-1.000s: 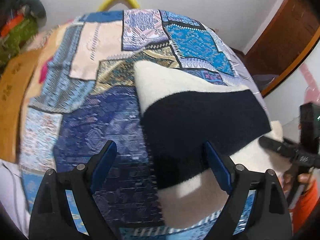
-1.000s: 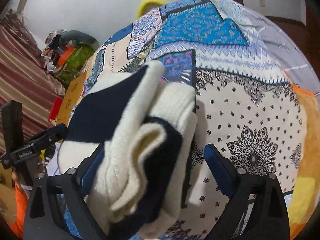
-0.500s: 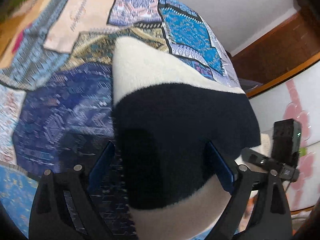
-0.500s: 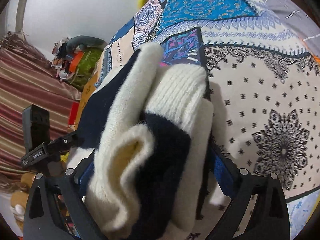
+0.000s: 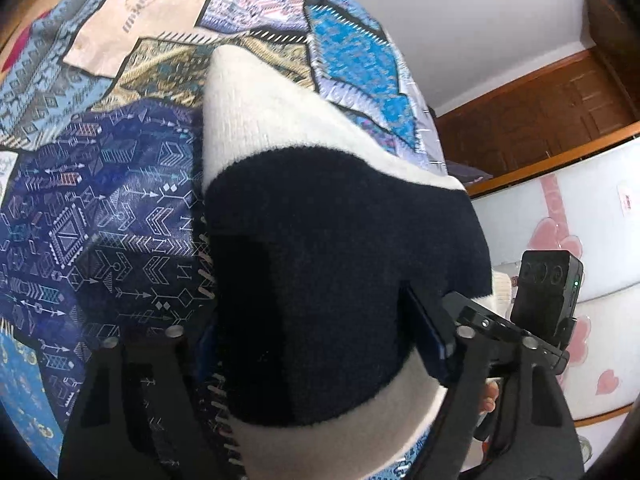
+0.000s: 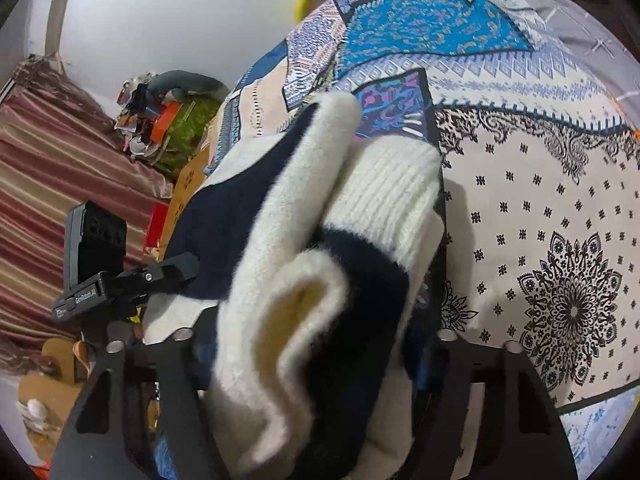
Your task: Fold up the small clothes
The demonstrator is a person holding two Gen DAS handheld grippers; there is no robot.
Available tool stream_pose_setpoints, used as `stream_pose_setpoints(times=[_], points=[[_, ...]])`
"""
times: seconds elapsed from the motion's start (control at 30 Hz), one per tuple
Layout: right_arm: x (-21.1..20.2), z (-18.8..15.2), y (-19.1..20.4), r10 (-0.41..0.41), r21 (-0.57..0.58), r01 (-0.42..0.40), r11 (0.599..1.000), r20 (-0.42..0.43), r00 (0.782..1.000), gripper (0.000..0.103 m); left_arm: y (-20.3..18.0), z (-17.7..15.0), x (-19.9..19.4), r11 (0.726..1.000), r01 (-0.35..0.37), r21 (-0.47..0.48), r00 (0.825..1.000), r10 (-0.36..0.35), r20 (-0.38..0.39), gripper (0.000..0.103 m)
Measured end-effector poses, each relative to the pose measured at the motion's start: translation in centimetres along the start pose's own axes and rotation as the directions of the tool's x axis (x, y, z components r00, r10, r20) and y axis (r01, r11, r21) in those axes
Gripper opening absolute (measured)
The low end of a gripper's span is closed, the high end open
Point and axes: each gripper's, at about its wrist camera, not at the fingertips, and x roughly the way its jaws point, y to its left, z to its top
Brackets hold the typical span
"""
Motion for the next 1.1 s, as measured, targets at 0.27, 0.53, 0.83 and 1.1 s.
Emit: stream_pose_setpoints(times=[0.27, 0.53, 0.83, 1.1], points=[[-1.1, 0.5, 3.4, -0.028, -0.079, 0.031, 0.996, 0.045, 0.999, 0.052, -1.1, -0.6, -3.7, 0.999, 0.013, 0.044, 0.998, -0.016, 0.062, 0.062], [-0.7, 1.4, 7.9, 0.021, -0.133, -0.011, 0.991, 0.071, 0.997, 0.052, -1.0, -1.4, -9.7, 0.995, -0.038, 0.090, 0.985, 0.022, 0.173, 0.062], [4.2, 0.5, 9.5, 0.040, -0.113, -0.040, 0.993, -0.003, 0.999, 0.052, 4.2, -2.5, -10.6, 0.997, -0.070, 0.013, 0.985, 0.067, 0.160, 0.062], [6.7, -1.0, 8.2, -0.010, -0.131, 0.004, 0.991, -0.047, 0.999, 0.054, 8.6, -4.3, -7.6, 0.997, -0.045, -0.069, 0.994, 0.051, 0.093, 0.064]])
